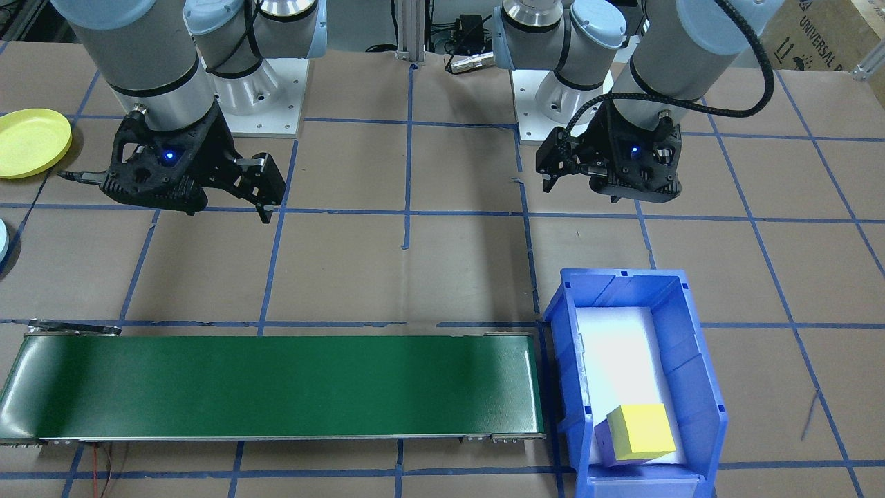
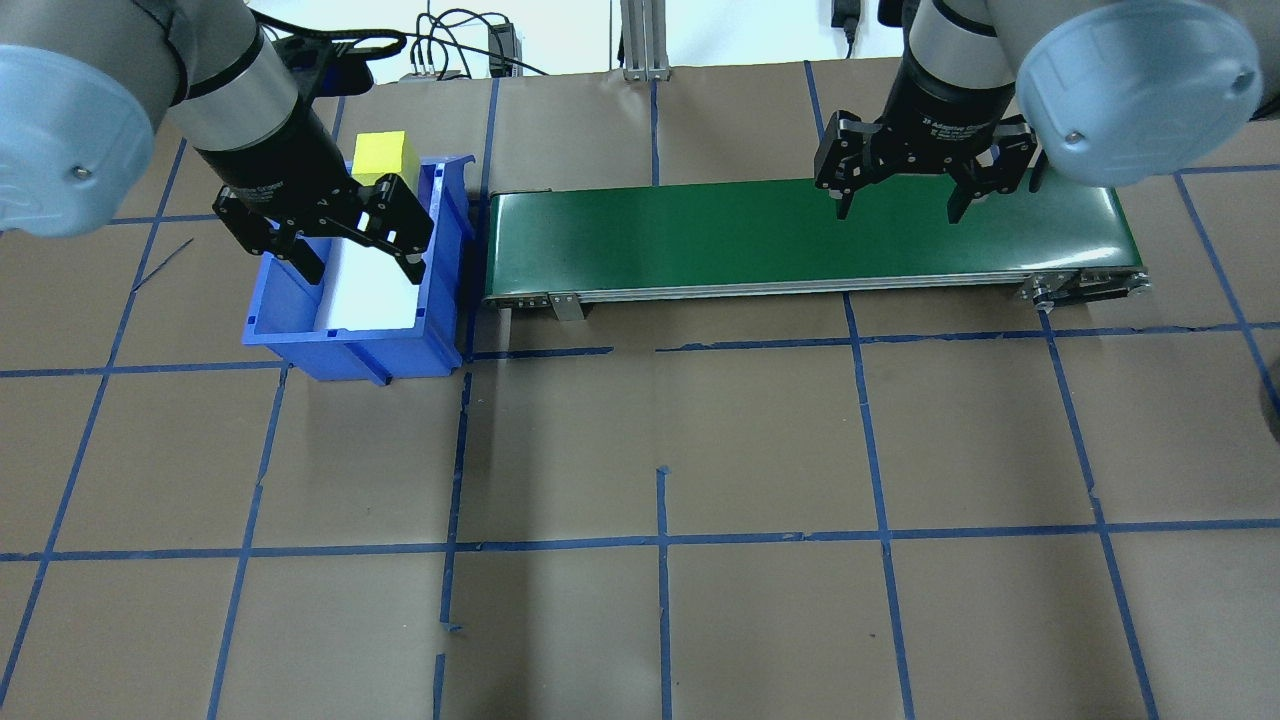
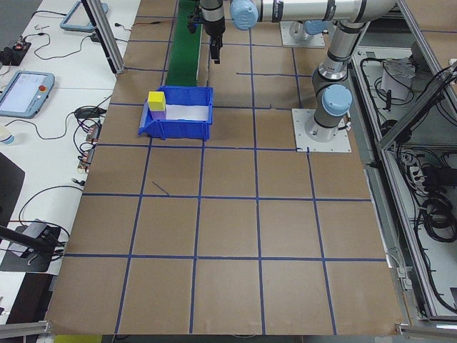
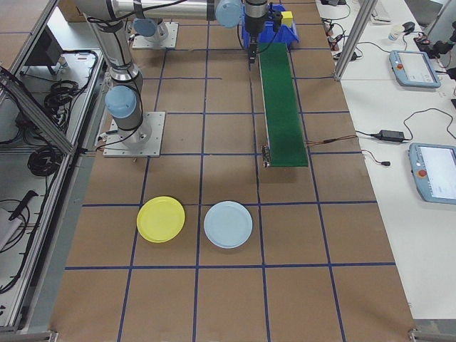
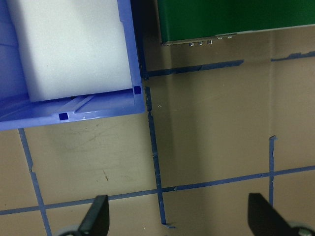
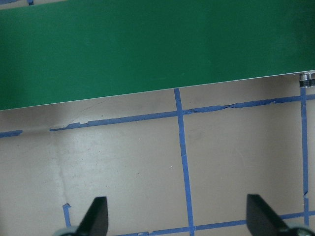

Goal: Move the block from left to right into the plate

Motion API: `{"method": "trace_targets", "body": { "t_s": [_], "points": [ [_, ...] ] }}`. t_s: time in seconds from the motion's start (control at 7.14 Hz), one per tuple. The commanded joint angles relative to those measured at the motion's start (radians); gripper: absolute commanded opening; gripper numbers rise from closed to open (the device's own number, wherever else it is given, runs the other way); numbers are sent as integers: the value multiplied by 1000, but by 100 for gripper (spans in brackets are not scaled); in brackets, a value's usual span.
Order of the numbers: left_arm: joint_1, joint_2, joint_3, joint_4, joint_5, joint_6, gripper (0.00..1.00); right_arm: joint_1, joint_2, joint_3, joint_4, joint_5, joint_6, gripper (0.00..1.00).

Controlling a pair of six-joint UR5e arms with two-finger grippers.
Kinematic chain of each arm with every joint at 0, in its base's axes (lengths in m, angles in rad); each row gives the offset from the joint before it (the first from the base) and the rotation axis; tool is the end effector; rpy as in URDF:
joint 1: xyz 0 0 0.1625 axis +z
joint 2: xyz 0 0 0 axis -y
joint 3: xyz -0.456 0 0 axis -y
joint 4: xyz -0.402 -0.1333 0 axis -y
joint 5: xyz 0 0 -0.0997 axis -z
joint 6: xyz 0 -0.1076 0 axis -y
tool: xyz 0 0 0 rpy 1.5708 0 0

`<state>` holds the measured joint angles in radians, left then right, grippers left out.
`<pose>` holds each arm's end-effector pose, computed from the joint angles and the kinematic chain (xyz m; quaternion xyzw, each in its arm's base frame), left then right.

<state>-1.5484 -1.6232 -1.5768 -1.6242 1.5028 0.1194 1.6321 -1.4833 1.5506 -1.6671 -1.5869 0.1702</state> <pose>-0.1291 -0.5153 0.4766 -0.0465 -0.9968 -0.0533 0.0378 0.1646 -0.5346 0.4851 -0.0545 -0.9984 0.0153 0.0063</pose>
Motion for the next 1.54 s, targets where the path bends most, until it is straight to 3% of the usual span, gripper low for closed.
{"method": "trace_targets", "body": {
  "t_s": [0.0,0.28,0.56,0.7,0.98,1.4],
  "points": [
    [5,-46,7,7,7,12,100,0,0,0,-8,-1,-1,100],
    [48,-142,50,194,69,19,100,0,0,3,-26,10,-5,100],
    [60,-274,79,538,79,19,100,0,0,5,-26,1,-3,100],
    [73,-317,99,549,91,92,100,0,0,5,-26,-2,0,100],
    [93,-456,229,549,105,123,100,0,0,5,-25,-4,0,100],
    [93,-532,236,601,80,95,100,0,0,5,-23,-5,2,100]
  ]
}}
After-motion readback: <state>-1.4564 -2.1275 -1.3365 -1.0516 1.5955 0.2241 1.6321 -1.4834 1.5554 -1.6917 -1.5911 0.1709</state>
